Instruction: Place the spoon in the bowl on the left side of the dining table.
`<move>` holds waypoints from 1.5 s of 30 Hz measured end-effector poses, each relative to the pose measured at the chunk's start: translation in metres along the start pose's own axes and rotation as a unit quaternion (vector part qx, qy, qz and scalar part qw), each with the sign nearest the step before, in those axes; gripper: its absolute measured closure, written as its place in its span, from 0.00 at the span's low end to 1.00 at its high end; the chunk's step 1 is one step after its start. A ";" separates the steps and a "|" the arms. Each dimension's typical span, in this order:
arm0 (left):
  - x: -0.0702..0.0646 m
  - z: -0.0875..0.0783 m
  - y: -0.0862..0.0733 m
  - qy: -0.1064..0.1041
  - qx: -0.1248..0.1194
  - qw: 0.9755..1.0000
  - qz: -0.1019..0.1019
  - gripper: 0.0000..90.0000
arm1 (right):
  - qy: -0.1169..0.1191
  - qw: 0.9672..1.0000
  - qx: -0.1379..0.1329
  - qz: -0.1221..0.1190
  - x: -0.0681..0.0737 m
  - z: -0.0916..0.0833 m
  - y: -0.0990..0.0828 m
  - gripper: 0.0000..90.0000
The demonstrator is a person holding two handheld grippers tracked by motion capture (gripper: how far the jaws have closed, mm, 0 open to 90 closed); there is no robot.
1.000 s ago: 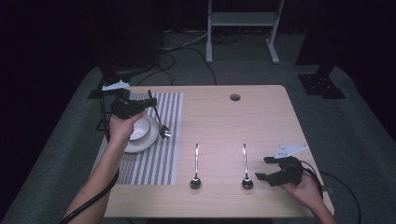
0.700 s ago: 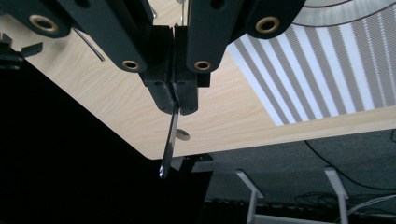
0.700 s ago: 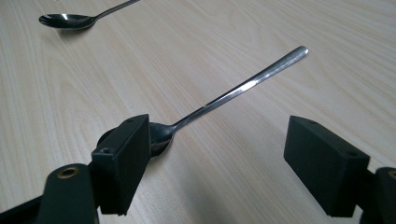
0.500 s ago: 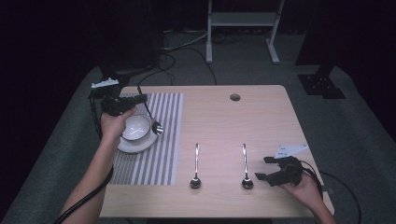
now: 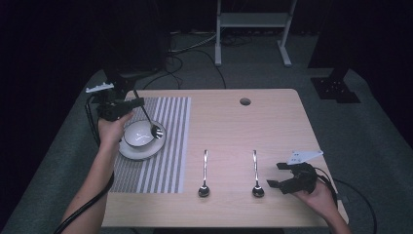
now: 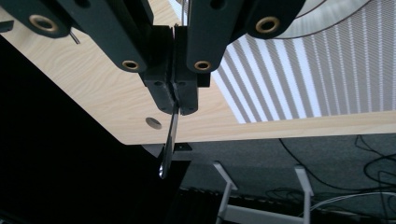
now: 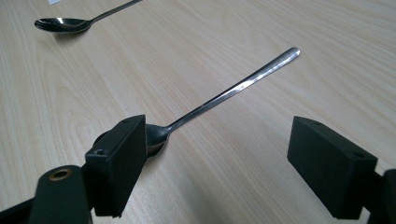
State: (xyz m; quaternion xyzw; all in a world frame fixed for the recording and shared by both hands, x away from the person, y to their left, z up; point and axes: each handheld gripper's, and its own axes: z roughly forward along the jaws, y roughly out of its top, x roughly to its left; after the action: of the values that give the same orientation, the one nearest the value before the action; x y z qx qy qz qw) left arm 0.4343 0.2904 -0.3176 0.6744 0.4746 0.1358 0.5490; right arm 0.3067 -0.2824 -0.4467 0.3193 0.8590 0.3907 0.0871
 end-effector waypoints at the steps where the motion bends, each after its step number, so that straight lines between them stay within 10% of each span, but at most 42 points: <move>1: 0.001 -0.001 0.000 0.002 0.000 1.000 0.000 0.99 | 0.000 1.000 0.000 0.000 0.000 0.000 0.000 0.21; 45: 0.048 -0.025 -0.010 0.083 -0.025 0.995 -0.044 0.99 | -0.003 1.000 -0.002 0.001 -0.001 -0.002 -0.001 0.20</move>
State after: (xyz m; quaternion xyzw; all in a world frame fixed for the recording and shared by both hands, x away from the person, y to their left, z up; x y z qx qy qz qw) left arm 0.4365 0.3431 -0.3336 0.6251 0.5443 0.1788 0.5301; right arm 0.3066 -0.2844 -0.4462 0.3214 0.8577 0.3913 0.0896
